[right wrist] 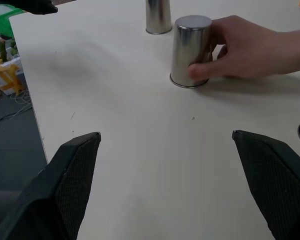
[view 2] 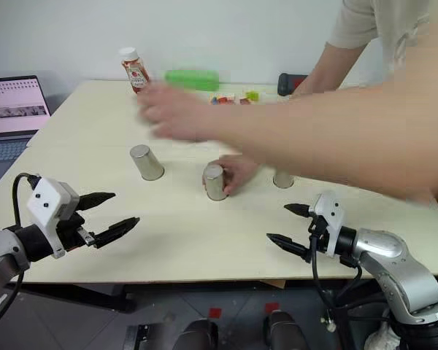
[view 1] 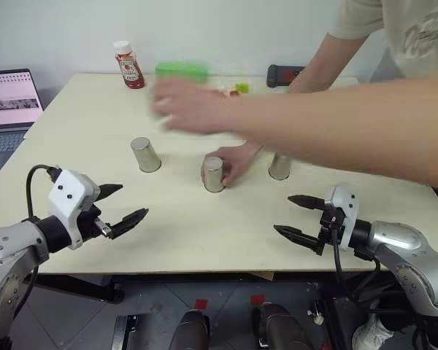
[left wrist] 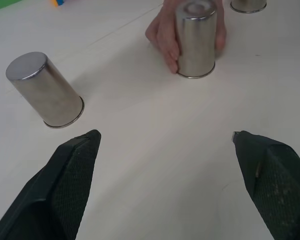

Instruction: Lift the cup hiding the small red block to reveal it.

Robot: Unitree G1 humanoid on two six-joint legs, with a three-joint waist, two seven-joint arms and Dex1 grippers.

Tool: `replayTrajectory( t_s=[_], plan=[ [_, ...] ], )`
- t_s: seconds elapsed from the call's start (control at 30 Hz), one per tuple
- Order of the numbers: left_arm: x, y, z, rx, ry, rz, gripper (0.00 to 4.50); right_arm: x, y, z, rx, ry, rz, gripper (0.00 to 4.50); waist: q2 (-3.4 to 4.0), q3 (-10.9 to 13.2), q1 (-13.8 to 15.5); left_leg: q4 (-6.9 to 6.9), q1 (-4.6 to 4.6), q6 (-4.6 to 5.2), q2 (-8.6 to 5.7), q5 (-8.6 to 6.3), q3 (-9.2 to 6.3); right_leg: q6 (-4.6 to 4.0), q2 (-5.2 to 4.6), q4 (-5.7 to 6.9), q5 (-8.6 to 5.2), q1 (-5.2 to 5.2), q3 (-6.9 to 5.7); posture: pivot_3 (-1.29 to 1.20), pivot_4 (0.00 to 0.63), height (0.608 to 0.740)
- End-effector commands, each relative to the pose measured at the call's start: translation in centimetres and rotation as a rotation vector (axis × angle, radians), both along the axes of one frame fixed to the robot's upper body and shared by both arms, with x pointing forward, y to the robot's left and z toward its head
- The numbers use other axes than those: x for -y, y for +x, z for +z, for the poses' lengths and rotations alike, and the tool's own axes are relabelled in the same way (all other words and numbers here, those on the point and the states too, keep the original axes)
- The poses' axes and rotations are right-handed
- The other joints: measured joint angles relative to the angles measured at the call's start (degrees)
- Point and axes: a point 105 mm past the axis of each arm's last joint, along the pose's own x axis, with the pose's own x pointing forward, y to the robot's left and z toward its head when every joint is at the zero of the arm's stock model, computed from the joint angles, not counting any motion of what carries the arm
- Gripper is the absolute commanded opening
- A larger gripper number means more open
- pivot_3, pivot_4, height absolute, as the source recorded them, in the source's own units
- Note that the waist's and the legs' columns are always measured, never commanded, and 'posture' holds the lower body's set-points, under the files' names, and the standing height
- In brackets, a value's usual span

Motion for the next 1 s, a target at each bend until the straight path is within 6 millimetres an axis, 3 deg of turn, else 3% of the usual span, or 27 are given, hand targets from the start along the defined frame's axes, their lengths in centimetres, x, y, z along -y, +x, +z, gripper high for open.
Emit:
replayTrajectory(
  t_s=[0.03, 0.5, 0.8, 1.0],
  plan=[
    [0.3, 0.0, 1.1, 0.041, 0.013, -0.013, 4.5, -0.4, -0.3, 0.9, 0.045, 0.003, 0.022, 4.47, 0.0, 0.0, 0.0, 0.0, 0.0, 0.0, 0.0, 0.0, 0.0, 0.0, 0.0, 0.0, 0.0, 0.0, -0.01, 0.0, 0.15, 0.74],
    [0.3, 0.1, 1.3, 0.05, -0.005, -0.001, 4.5, -1.3, -0.3, 1.3, 0.043, 0.027, 0.044, 4.47, 0.0, 0.0, 0.0, 0.0, 0.0, 0.0, 0.0, 0.0, -0.01, 0.01, 0.0, 0.01, 0.01, 0.0, -0.01, 0.0, 0.15, 0.74],
    [-2.0, 2.6, 1.5, 0.101, -0.041, 0.179, 4.5, -3.5, -0.2, 2.9, 0.03, 0.081, 0.152, 4.47, 0.0, 0.0, 0.0, 0.0, 0.0, 0.0, 0.0, 0.0, -0.02, 0.2, 0.01, 0.03, 0.12, 0.0, -0.04, 0.0, 0.15, 0.74],
    [-4.2, 4.8, 0.3, 0.046, -0.081, 0.319, 4.5, -5.1, 0.1, 4.4, 0.042, 0.109, 0.213, 4.47, 0.0, 0.0, -0.01, 0.01, 0.0, 0.0, -0.01, 0.0, -0.05, 0.24, 0.01, 0.03, 0.14, 0.0, -0.08, 0.0, 0.15, 0.74]
  ],
)
